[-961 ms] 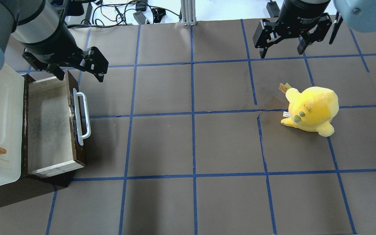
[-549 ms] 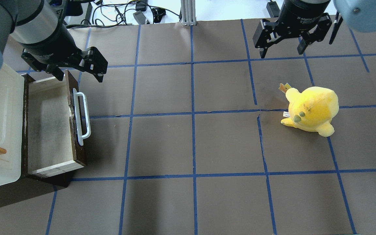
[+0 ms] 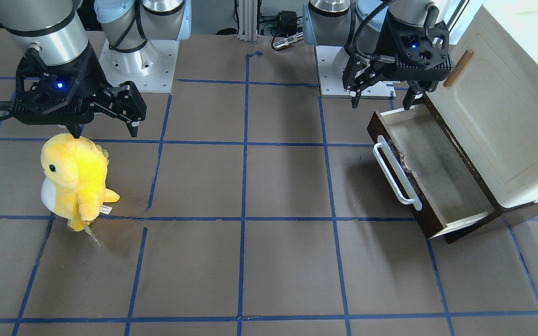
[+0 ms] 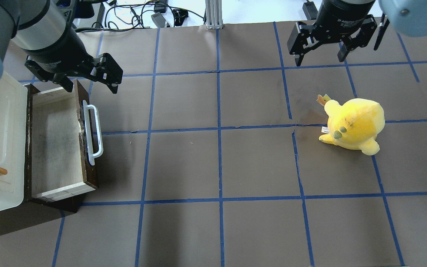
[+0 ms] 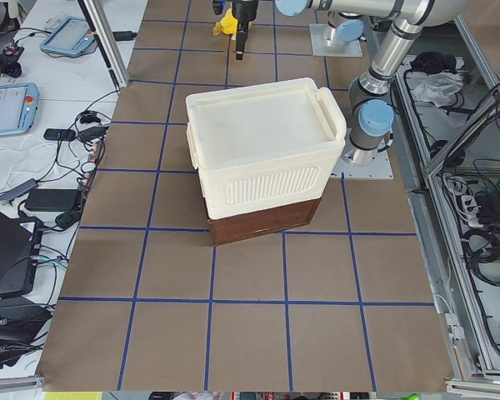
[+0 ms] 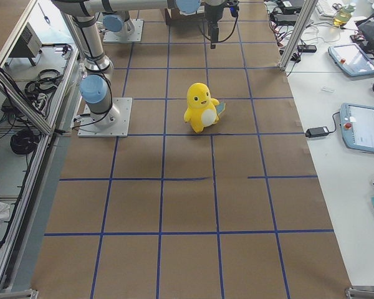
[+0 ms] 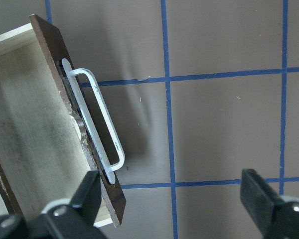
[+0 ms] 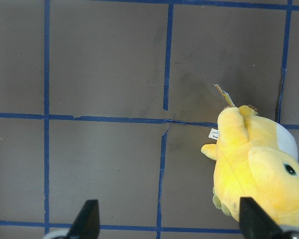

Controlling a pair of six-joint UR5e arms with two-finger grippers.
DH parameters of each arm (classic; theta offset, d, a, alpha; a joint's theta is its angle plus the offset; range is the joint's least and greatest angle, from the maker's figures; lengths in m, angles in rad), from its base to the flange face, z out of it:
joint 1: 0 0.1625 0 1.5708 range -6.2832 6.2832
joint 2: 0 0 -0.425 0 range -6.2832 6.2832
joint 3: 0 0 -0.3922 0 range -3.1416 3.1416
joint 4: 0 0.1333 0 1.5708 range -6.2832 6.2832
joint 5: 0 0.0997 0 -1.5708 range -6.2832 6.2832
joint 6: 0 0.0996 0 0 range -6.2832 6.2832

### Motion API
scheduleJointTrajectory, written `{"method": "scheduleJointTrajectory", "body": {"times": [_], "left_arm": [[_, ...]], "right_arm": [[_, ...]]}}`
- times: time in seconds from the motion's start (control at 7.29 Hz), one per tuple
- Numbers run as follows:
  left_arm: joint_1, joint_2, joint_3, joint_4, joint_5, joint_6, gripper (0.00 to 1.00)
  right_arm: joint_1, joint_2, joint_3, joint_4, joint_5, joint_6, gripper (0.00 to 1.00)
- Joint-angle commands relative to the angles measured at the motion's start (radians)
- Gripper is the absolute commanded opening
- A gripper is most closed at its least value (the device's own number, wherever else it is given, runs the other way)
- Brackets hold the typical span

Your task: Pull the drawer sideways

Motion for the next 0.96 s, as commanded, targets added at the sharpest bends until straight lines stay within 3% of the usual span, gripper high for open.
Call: {"method": "scheduleJointTrajectory", "body": {"times": [0.0,0.82], "left_arm": [[0.001,0.0,-0.001,-0.001,-0.001,-0.001,1.0],[0.004,0.002,-0.003,0.008,0.0,-0.001,1.0]], "right_arm": [[0.0,0.0,0.0,0.0,0.0,0.0,1.0],[0.0,0.0,0.0,0.0,0.0,0.0,1.0]]}}
